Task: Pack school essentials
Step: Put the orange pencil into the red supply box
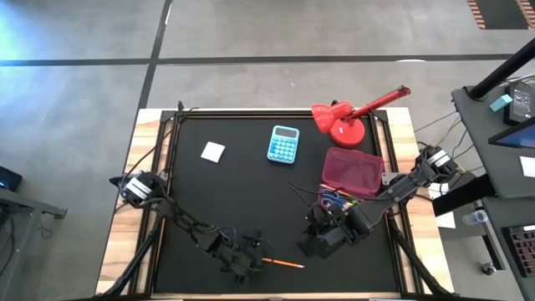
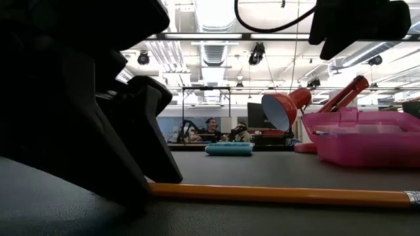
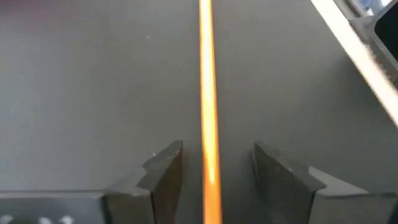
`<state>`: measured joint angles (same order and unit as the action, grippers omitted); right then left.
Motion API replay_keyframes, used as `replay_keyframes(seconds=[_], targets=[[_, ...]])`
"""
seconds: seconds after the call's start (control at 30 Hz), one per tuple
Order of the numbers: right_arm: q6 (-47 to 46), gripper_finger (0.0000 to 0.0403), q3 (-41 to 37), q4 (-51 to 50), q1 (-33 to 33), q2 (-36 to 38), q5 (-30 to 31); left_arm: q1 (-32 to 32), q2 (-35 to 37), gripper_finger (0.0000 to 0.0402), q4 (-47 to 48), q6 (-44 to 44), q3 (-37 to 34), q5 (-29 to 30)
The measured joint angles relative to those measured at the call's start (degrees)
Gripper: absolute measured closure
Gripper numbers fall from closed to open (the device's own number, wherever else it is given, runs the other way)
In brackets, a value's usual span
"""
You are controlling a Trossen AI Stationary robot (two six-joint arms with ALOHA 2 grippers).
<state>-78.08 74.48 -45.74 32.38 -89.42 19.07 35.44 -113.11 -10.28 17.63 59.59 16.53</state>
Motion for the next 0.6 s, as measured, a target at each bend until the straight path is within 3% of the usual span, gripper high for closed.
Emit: replay_keyframes(seconds=[0.17,0.33,0.6], targets=[[0.04,0.0277,0.0,0.2,0.67,-0.09,-0.02,0.18,-1.56,0.0258,-0.2,-1.58,0.11,-0.95],[0.11,0.028,0.0,0.2,1.77,-0.16,-0.02,-0.3,-1.74,0.0289,0.92,2.32,-0.02,-1.03],[0.14,0.0276,0.0,0.2,3.18,-0.16,-0.02,-0.59,-1.87,0.0363,1.48,3.12,-0.22,-0.98]])
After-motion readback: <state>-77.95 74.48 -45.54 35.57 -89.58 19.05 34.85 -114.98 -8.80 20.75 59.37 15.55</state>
